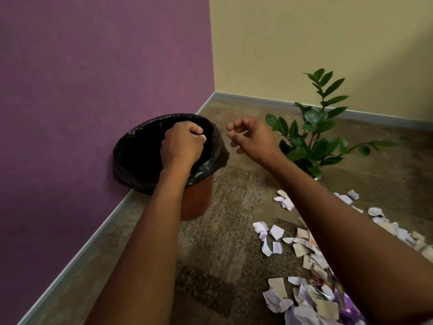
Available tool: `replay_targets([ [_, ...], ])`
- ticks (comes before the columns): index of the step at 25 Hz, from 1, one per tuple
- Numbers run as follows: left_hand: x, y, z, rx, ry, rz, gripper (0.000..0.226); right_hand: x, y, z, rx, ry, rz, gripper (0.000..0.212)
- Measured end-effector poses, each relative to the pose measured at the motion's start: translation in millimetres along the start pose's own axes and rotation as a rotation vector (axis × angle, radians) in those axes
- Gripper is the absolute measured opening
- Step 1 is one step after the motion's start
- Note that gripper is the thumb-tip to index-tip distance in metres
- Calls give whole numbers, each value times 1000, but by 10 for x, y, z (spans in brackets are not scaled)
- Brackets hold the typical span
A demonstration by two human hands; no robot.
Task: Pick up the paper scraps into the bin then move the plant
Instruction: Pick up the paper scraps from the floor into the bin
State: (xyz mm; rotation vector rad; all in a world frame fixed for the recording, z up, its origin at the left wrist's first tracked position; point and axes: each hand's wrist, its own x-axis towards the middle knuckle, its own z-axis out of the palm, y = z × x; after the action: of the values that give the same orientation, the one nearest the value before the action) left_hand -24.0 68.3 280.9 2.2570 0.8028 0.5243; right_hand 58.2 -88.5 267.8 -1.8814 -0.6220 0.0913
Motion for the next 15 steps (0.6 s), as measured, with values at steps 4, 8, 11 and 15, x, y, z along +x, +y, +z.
replay_targets([
  [4, -225, 199, 489, -40, -110, 174, 5, -305, 353, -252, -67, -64, 0, 4],
  [8, -518, 104, 1226, 8, -489, 244, 13, -750, 1036, -386, -287, -103, 67, 16],
  [11, -871, -248, 1715, 120, -753, 225, 49, -1110, 1576, -575, -456, -239, 202, 7],
  [15, -1500, -718, 2159, 214, -961, 320, 93, -1661, 1999, -817, -568, -457, 405, 43],
])
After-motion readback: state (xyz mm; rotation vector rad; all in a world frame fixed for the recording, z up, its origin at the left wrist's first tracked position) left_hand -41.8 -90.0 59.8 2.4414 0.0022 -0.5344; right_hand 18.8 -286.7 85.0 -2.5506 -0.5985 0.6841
